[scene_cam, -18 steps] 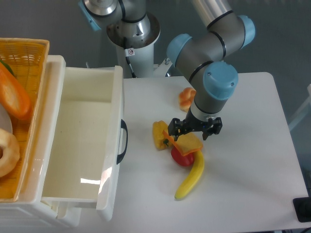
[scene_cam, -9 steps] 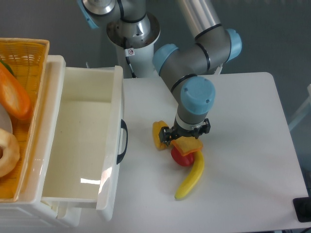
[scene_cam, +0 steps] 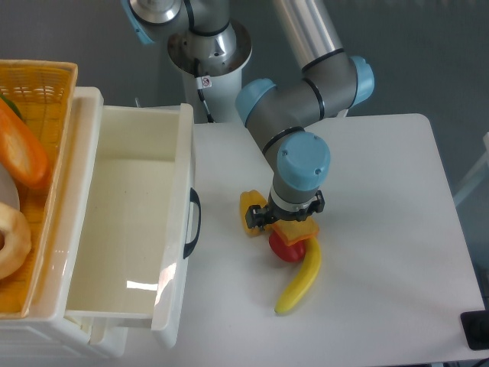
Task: Pick up the bread slice
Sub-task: 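Lower the gripper onto the bread slice and close on it, then lift the gripped bread slice up off the red pepper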
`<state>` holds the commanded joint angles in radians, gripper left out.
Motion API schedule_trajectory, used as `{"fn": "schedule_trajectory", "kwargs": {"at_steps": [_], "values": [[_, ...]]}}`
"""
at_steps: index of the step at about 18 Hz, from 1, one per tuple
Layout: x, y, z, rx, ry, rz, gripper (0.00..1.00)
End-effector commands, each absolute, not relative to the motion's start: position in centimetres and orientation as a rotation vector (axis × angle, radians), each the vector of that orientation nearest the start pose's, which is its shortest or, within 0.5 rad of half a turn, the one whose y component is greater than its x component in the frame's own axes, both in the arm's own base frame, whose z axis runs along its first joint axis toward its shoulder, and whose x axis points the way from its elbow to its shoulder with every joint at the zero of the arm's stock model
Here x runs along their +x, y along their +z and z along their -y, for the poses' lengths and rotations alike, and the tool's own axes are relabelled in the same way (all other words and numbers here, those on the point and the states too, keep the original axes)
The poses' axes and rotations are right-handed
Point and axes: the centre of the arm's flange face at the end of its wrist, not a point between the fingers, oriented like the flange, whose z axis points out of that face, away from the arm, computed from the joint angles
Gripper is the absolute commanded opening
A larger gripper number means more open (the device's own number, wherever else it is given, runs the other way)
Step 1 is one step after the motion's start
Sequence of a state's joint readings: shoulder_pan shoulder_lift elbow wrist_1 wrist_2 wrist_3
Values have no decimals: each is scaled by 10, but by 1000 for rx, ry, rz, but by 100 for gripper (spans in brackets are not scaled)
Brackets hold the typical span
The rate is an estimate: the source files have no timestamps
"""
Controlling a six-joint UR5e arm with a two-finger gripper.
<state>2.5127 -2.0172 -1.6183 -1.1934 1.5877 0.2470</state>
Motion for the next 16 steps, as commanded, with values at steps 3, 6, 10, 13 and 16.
{"fn": "schedule_trajectory", "kwargs": {"at_steps": [3, 6, 10, 13, 16], "values": [[-421, 250, -469, -3052, -82, 1104, 100], [-422, 246, -470, -3054, -88, 1105, 100], [-423, 242, -471, -3058, -91, 1101, 100], [-424, 242, -472, -3060, -91, 1091, 85], [-426, 244, -471, -3059, -88, 1088, 59]]}}
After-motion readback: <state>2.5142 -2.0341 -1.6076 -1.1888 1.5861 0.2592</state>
